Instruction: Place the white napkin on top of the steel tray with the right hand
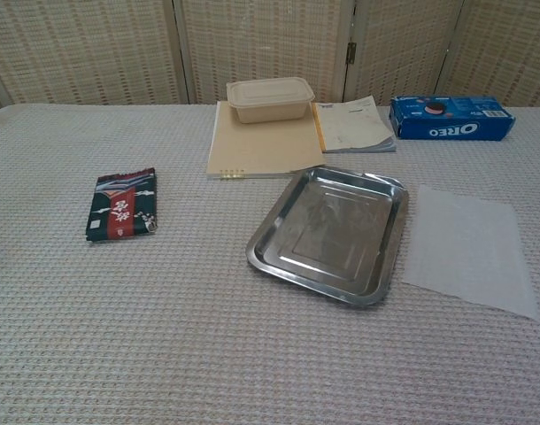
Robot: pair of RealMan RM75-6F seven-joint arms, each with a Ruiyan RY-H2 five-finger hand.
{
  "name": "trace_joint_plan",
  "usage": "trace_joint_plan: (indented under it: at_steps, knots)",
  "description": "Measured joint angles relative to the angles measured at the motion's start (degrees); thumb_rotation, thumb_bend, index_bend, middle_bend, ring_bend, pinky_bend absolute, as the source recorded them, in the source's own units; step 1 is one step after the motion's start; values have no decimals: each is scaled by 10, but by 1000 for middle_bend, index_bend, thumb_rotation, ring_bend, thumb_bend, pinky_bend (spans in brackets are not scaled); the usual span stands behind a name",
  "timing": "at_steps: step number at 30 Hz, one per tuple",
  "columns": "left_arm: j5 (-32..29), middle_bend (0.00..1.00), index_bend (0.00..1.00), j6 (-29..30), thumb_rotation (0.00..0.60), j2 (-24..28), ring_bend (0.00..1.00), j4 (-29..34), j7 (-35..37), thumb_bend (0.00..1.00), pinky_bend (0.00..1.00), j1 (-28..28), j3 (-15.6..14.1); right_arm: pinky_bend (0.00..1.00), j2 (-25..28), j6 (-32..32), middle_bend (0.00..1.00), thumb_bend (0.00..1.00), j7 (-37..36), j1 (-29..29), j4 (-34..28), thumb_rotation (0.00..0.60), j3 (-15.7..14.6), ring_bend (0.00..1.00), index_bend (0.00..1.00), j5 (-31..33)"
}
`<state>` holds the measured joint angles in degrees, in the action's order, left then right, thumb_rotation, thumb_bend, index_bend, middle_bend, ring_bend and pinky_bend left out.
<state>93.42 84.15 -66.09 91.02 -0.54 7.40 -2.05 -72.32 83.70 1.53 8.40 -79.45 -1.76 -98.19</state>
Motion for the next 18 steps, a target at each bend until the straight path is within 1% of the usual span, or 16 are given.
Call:
trace_joint_plan:
  at_steps: [5,10,18]
  knots:
    - [-6,0,0,-6,600,-3,0,-2,-9,231,0,1,1,0,-12,-20,0,274,-55,22,65,600,1,0,132,-4]
    - [-13,0,0,-10,600,-6,0,-4,-13,231,0,1,3,0,-32,-34,0,273,-78,33,120,600,-2,0,159,-4]
    - [-17,0,0,-11,600,-8,0,-6,-15,232,0,1,5,0,-95,-68,0,274,-109,48,250,600,-10,0,174,4]
